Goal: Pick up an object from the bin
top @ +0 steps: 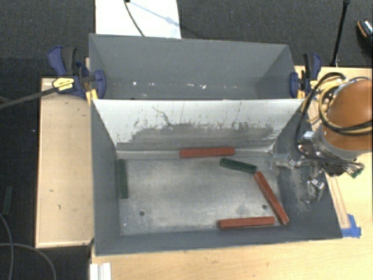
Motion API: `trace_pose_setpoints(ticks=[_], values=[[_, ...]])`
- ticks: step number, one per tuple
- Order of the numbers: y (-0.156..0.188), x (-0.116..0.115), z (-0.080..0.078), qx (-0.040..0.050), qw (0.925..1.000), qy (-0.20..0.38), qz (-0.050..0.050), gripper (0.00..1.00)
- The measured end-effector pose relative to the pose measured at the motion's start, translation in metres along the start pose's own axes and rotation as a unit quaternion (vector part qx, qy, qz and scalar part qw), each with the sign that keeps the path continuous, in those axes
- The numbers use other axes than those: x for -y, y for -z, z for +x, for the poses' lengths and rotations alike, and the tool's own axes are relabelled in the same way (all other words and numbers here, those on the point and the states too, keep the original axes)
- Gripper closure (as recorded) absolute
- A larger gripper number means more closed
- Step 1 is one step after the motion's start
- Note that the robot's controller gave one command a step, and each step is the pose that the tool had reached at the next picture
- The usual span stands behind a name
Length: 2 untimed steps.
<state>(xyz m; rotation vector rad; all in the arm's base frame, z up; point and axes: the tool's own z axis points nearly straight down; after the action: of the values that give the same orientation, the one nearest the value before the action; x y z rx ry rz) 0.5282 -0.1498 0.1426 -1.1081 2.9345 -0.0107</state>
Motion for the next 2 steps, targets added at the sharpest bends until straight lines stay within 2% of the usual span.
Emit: trace_pose_setpoints(ticks=[1,2], values=[[-0.0759,-0.0075,-0.0596,0.0010,0.9998,0.019,-0.005,0.00],[-0.0706,-0.0036,-0.0574,0.0013,0.9999,0.014,-0.002,1.00]])
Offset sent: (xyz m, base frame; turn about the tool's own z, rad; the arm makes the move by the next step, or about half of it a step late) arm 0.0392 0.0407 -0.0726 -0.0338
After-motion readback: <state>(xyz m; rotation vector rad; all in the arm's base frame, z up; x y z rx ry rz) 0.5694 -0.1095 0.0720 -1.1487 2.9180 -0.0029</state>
